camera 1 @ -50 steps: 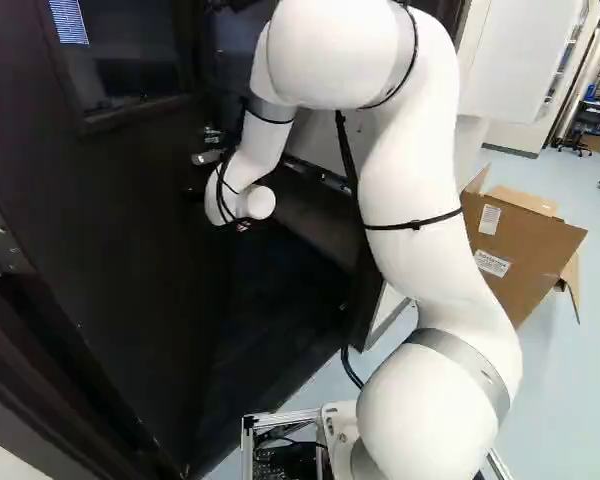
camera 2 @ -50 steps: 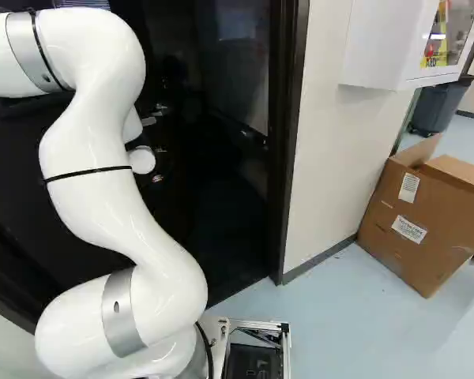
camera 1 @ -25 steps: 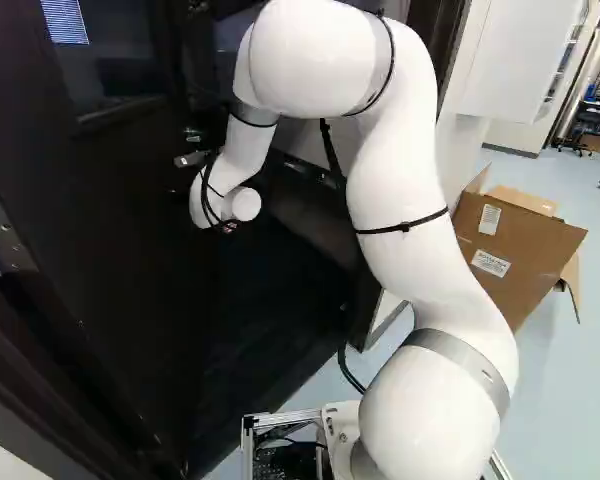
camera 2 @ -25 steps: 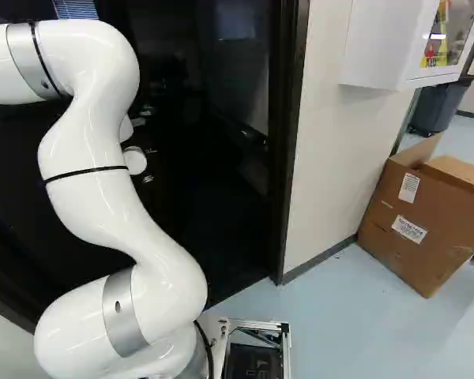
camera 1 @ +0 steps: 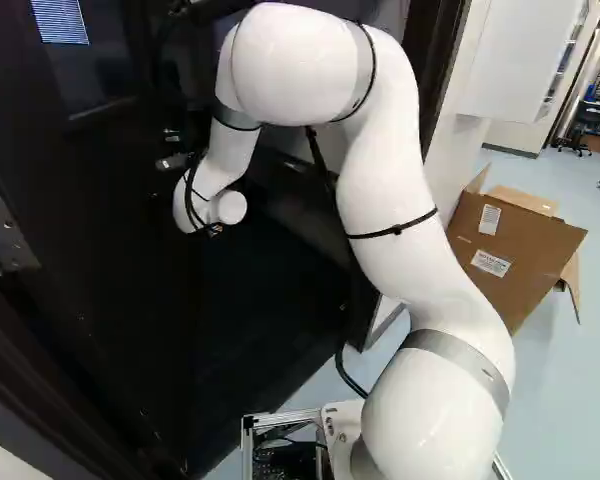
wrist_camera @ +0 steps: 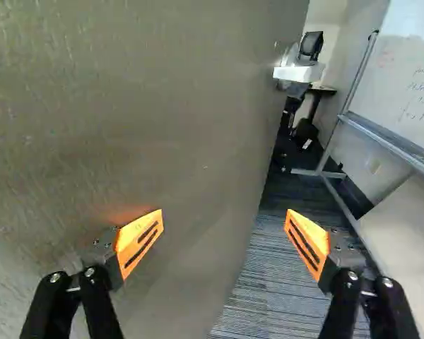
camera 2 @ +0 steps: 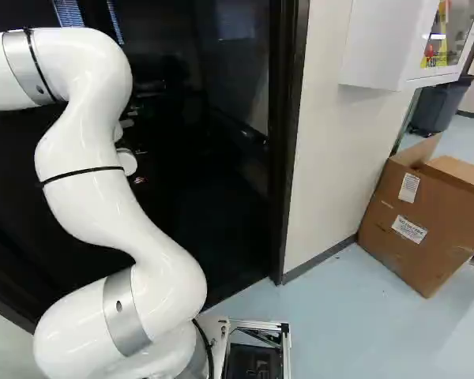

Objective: Open the door and move inside

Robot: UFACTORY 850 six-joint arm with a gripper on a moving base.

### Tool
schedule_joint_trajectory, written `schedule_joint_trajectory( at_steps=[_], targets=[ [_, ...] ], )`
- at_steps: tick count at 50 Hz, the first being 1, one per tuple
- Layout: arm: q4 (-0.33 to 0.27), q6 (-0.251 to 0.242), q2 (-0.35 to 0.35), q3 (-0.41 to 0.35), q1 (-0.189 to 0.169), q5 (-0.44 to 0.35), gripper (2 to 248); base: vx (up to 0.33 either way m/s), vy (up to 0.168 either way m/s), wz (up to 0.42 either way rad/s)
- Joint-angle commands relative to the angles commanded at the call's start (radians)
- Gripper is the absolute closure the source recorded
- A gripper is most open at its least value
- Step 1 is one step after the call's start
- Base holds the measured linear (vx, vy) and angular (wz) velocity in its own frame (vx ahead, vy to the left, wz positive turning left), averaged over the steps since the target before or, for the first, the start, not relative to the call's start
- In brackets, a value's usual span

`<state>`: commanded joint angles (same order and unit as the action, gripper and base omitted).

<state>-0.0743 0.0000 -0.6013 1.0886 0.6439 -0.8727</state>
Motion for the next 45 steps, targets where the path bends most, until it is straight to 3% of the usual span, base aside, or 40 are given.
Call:
schedule_joint_trajectory(
  at_steps=[45],
  targets=[
    [-0.007, 0.000, -0.023, 0.031, 0.026, 0.000, 3, 0.000, 0.000, 0.000]
  ],
)
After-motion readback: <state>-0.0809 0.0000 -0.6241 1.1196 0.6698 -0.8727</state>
